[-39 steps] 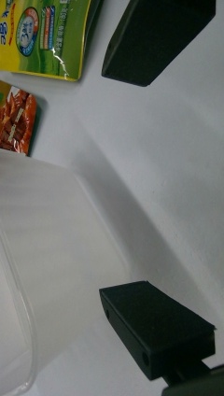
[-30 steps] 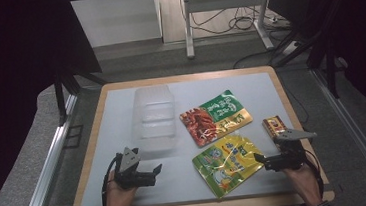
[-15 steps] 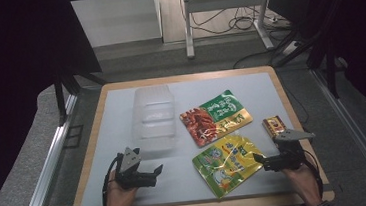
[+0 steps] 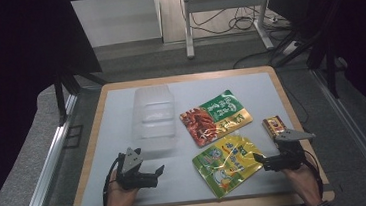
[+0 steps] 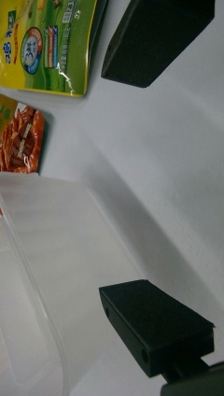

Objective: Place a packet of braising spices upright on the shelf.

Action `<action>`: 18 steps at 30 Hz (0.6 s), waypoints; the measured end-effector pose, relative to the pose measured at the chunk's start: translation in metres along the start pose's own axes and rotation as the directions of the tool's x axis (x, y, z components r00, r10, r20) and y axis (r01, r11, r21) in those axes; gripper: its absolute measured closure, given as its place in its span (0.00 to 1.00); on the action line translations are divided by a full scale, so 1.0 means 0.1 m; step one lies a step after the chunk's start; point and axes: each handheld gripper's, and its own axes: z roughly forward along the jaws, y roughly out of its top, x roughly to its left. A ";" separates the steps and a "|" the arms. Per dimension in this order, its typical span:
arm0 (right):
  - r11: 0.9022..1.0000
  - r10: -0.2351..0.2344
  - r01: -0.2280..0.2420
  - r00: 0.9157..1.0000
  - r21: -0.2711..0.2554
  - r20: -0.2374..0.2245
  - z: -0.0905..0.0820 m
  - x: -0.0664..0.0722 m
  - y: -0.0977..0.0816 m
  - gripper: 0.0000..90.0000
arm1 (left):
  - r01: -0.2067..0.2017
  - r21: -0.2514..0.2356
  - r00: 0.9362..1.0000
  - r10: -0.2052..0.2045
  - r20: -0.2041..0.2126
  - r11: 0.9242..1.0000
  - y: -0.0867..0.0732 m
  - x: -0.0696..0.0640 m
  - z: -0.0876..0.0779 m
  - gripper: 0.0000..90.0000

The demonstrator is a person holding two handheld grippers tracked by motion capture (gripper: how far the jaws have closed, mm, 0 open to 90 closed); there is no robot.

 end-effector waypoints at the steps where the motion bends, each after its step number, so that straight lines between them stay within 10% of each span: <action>1: 1.000 0.001 -0.001 1.000 -0.002 0.000 0.00 0.00 0.00 0.00 | -0.003 0.003 1.000 0.003 0.000 1.000 0.00 -0.01 0.00 0.00; 18: 1.000 -0.018 0.018 1.000 0.002 0.002 0.00 0.03 0.01 0.00 | 0.011 0.031 0.995 -0.014 0.095 0.999 0.09 -0.13 0.02 0.01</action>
